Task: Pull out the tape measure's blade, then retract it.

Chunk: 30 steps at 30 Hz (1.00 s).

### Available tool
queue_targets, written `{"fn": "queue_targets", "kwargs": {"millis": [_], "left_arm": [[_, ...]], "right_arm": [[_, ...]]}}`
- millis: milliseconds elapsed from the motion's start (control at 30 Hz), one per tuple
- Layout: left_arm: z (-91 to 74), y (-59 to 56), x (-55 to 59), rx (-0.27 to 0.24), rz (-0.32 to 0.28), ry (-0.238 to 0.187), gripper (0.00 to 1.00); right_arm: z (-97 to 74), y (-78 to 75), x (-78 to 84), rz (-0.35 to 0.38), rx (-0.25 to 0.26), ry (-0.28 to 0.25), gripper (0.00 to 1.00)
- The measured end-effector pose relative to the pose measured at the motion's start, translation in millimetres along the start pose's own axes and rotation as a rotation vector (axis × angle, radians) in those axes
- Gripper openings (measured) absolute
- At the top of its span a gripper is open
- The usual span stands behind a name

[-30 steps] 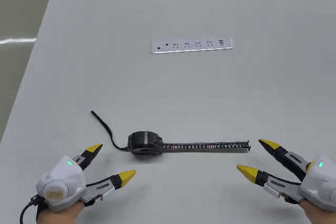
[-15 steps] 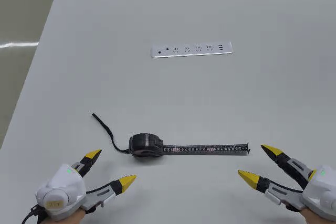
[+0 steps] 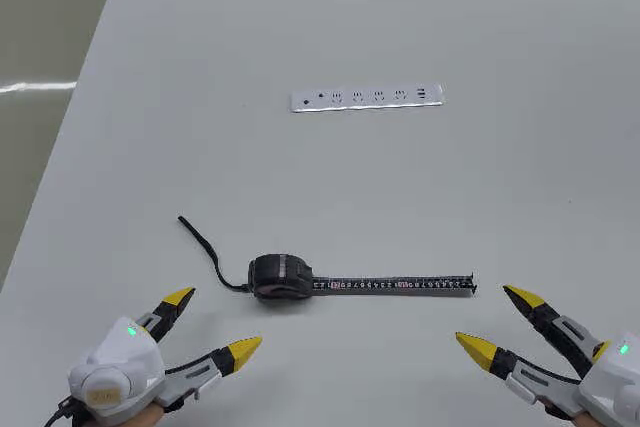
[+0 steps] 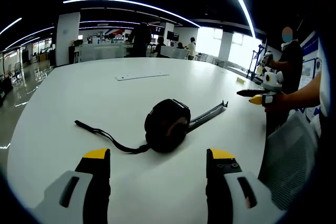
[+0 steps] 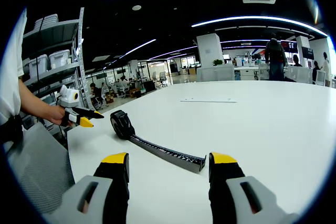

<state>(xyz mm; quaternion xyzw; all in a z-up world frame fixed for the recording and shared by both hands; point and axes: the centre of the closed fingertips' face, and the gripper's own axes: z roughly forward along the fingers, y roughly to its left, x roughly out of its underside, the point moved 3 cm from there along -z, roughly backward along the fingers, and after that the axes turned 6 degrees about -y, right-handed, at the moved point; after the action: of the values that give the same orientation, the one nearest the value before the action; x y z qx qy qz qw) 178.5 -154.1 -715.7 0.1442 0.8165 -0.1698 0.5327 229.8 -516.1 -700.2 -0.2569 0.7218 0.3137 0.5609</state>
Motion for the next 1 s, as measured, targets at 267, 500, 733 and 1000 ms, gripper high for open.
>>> {"fn": "queue_targets", "kwargs": {"millis": [267,500,733,1000], "left_arm": [[-3.0,-5.5,3.9,-0.012,-0.010,0.004,0.74],[-0.2,-9.8,5.6,-0.016,-0.014,0.008,0.74],[3.1,-7.9,5.1,-0.027,-0.025,0.006,0.75],[10.4,-17.7,6.3,-0.015,-0.039,0.006,0.76]], "right_arm": [[-7.3,-0.7,3.5,0.002,0.012,-0.001,0.62],[-9.1,-1.2,6.3,0.013,0.010,-0.001,0.61],[-9.1,-3.4,7.2,0.014,0.008,-0.001,0.61],[-8.4,-2.6,10.1,0.017,0.002,-0.002,0.60]]}}
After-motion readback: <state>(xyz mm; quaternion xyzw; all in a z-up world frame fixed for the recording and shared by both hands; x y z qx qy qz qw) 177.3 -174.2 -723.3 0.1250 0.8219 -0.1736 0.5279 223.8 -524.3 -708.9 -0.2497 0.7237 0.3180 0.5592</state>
